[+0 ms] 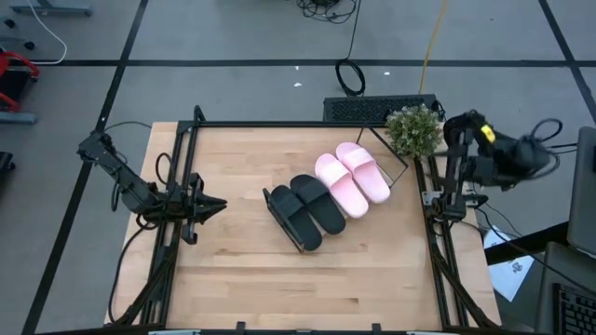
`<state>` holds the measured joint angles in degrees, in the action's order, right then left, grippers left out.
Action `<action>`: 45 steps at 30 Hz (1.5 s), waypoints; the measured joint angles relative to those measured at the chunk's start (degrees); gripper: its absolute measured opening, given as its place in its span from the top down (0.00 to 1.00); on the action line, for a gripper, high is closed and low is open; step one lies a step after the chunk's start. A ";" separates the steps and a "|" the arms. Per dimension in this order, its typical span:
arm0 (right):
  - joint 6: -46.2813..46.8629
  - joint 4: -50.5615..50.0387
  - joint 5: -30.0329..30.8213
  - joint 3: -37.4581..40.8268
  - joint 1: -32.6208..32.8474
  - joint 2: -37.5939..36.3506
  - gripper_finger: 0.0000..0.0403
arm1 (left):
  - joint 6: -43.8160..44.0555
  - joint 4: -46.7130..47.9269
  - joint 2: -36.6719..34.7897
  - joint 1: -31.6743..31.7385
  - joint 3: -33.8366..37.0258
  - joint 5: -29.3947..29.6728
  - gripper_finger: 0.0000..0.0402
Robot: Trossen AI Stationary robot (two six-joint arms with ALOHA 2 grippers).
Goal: Pick and place slides into the shelf
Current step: Return to Home Position
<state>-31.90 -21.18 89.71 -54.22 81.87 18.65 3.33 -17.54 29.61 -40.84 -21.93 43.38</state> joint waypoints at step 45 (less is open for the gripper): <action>38.29 -1.16 -62.89 8.40 -19.80 0.76 0.51 | 1.70 -6.49 1.53 2.64 0.00 0.13 0.88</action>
<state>6.39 -22.34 26.82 -45.82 62.06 19.41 5.04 -24.03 31.14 -38.20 -21.93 43.51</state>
